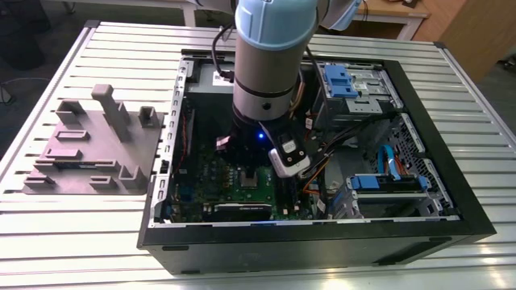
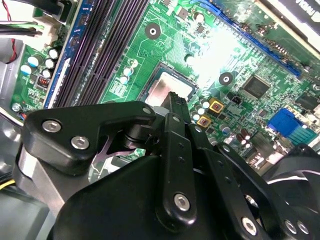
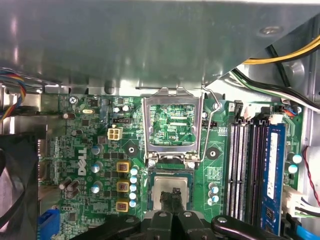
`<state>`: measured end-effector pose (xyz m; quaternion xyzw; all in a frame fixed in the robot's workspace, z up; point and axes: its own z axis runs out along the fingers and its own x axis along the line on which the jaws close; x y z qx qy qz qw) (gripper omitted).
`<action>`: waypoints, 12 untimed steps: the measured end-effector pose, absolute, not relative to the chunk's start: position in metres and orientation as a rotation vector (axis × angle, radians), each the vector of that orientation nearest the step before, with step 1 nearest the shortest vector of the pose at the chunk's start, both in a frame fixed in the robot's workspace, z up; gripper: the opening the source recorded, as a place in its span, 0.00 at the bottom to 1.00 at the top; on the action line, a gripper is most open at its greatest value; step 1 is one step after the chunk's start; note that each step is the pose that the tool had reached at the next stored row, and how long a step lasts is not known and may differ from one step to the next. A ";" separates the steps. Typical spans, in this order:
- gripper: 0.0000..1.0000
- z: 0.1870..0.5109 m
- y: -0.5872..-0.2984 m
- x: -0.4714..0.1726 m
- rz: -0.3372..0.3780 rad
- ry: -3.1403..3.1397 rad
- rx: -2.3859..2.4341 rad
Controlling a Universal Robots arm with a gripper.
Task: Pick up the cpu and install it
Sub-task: 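Close the cpu cover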
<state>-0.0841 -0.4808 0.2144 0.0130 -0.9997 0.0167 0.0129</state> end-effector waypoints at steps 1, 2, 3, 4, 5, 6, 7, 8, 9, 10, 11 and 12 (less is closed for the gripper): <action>0.10 0.215 -0.481 -0.084 0.052 -3.115 0.041; 0.10 0.216 -0.481 -0.084 0.052 -3.115 0.041; 0.10 0.216 -0.481 -0.084 0.052 -3.115 0.041; 0.10 0.216 -0.481 -0.084 0.052 -3.115 0.041; 0.10 0.216 -0.481 -0.084 0.052 -3.115 0.041; 0.10 0.217 -0.481 -0.084 0.052 -3.115 0.041; 0.10 0.217 -0.481 -0.084 0.052 -3.115 0.041; 0.10 0.217 -0.481 -0.084 0.052 -3.115 0.041; 0.10 0.217 -0.481 -0.084 0.052 -3.115 0.041; 0.10 0.217 -0.481 -0.084 0.052 -3.115 0.041; 0.10 0.217 -0.481 -0.084 0.052 -3.115 0.041; 0.10 0.217 -0.481 -0.084 0.052 -3.115 0.041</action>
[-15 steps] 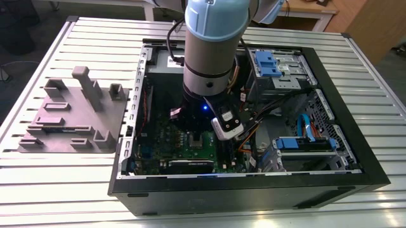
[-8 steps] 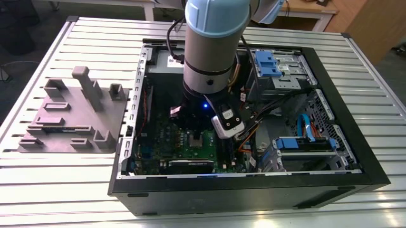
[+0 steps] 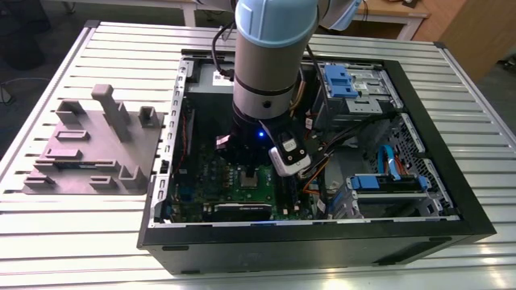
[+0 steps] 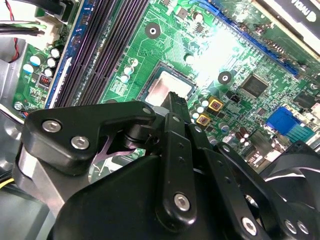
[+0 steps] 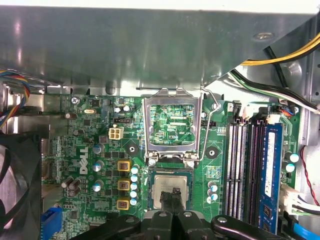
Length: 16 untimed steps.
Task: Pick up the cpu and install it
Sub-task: 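Close the cpu cover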
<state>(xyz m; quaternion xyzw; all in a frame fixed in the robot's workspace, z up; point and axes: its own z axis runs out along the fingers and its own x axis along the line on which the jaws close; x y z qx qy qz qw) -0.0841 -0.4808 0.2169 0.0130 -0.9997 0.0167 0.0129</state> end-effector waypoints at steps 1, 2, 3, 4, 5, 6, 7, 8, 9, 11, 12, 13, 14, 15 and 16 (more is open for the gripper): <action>0.10 0.217 -0.481 -0.084 0.052 -3.115 0.041; 0.10 0.217 -0.481 -0.084 0.052 -3.115 0.041; 0.10 0.217 -0.481 -0.084 0.052 -3.115 0.041; 0.10 0.217 -0.481 -0.084 0.052 -3.115 0.041; 0.10 0.217 -0.481 -0.084 0.052 -3.115 0.041; 0.10 0.217 -0.481 -0.083 0.052 -3.115 0.041; 0.10 0.217 -0.481 -0.079 0.052 -3.113 0.041; 0.10 0.217 -0.481 -0.077 0.052 -3.113 0.041; 0.10 0.217 -0.481 -0.077 0.052 -3.113 0.041; 0.10 0.217 -0.481 -0.077 0.052 -3.112 0.041; 0.10 0.217 -0.481 -0.077 0.052 -3.112 0.041; 0.10 0.217 -0.481 -0.077 0.052 -3.112 0.041; 0.10 0.217 -0.481 -0.077 0.052 -3.112 0.041; 0.10 0.218 -0.481 -0.077 0.053 -3.112 0.041; 0.10 0.219 -0.481 -0.077 0.052 -3.112 0.041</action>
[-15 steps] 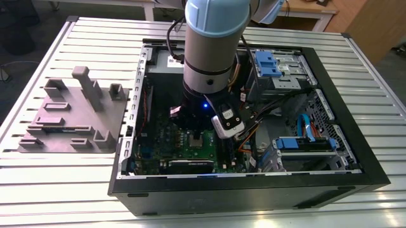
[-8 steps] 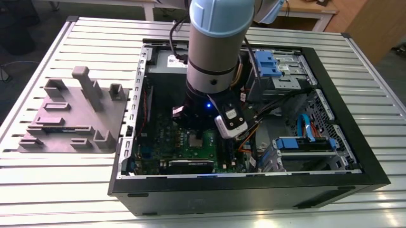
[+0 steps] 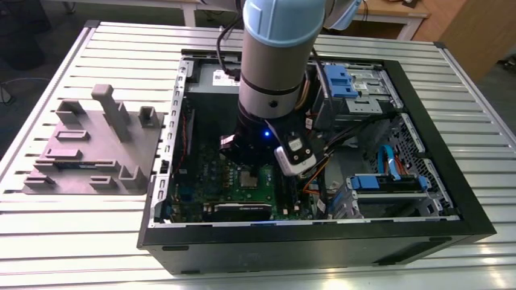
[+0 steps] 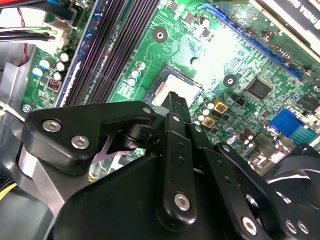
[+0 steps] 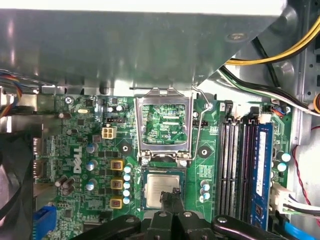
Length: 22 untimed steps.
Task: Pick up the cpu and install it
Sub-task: 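Close the cpu cover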
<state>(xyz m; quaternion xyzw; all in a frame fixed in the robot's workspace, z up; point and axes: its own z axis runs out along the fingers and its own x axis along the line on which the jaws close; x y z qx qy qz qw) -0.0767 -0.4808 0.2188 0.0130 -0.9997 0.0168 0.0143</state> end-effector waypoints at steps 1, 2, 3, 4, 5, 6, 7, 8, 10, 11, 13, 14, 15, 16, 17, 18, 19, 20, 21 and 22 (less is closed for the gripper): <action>0.10 0.220 -0.481 -0.077 0.052 -3.112 0.041; 0.10 0.222 -0.481 -0.077 0.052 -3.112 0.041; 0.10 0.225 -0.481 -0.077 0.052 -3.112 0.041; 0.10 0.227 -0.481 -0.077 0.052 -3.112 0.041; 0.10 0.228 -0.481 -0.077 0.052 -3.112 0.041; 0.10 0.228 -0.481 -0.077 0.052 -3.112 0.041; 0.10 0.228 -0.481 -0.077 0.052 -3.113 0.041; 0.10 0.228 -0.481 -0.077 0.052 -3.112 0.041; 0.10 0.228 -0.481 -0.077 0.052 -3.112 0.041; 0.10 0.228 -0.481 -0.077 0.052 -3.112 0.041; 0.10 0.228 -0.481 -0.077 0.052 -3.112 0.041; 0.10 0.228 -0.481 -0.077 0.052 -3.112 0.041; 0.10 0.229 -0.481 -0.077 0.052 -3.112 0.041; 0.10 0.229 -0.481 -0.077 0.052 -3.112 0.041; 0.10 0.229 -0.481 -0.077 0.052 -3.112 0.041; 0.10 0.229 -0.481 -0.077 0.052 -3.112 0.041; 0.10 0.229 -0.481 -0.077 0.052 -3.112 0.041; 0.10 0.229 -0.481 -0.077 0.052 -3.112 0.041; 0.10 0.229 -0.481 -0.075 0.052 -3.112 0.041; 0.10 0.229 -0.481 -0.075 0.052 -3.112 0.041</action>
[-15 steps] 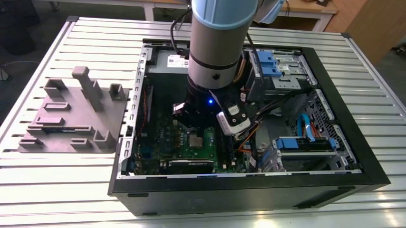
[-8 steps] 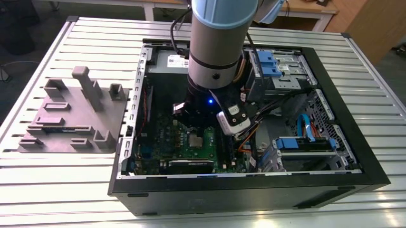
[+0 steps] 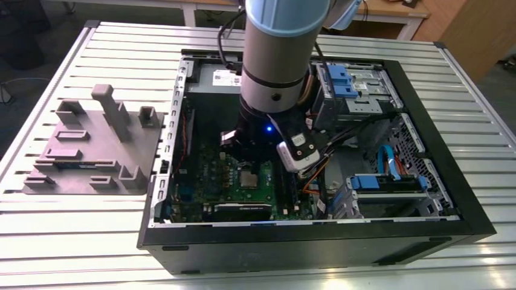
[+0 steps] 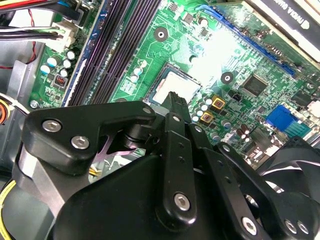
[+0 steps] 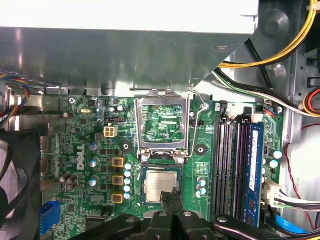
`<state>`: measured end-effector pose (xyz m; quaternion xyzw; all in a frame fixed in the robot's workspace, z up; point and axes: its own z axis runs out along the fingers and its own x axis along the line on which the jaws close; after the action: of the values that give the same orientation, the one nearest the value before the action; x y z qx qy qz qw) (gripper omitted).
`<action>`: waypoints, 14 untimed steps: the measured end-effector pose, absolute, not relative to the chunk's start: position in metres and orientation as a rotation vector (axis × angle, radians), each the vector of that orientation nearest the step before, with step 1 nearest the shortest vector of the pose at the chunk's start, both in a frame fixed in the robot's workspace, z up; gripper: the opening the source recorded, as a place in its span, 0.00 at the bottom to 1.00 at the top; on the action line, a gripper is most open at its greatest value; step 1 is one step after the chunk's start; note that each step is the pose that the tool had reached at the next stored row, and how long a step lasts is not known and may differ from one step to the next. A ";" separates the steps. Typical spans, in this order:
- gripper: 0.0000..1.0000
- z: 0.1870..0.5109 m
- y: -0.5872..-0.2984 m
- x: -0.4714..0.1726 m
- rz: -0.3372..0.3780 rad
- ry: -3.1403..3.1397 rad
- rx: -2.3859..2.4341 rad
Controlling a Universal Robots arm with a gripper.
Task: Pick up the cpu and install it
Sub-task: 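Close the cpu cover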
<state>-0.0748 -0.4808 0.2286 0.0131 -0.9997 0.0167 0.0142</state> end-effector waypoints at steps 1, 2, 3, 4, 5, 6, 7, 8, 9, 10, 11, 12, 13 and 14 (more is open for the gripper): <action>0.10 0.229 -0.481 -0.074 0.052 -3.112 0.041; 0.10 0.229 -0.481 -0.074 0.052 -3.112 0.041; 0.10 0.229 -0.481 -0.074 0.052 -3.112 0.041; 0.10 0.229 -0.481 -0.073 0.052 -3.112 0.042; 0.10 0.229 -0.481 -0.073 0.052 -3.112 0.044; 0.10 0.229 -0.481 -0.072 0.052 -3.112 0.046; 0.10 0.229 -0.481 -0.072 0.052 -3.112 0.048; 0.10 0.229 -0.481 -0.072 0.052 -3.112 0.049; 0.10 0.229 -0.481 -0.071 0.052 -3.112 0.050; 0.10 0.229 -0.481 -0.071 0.052 -3.112 0.051; 0.10 0.229 -0.481 -0.071 0.052 -3.112 0.051; 0.10 0.229 -0.481 -0.071 0.052 -3.112 0.053; 0.10 0.229 -0.481 -0.071 0.052 -3.112 0.053; 0.10 0.229 -0.481 -0.071 0.052 -3.112 0.053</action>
<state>-0.0706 -0.4808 0.2287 0.0172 -0.9996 0.0168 0.0142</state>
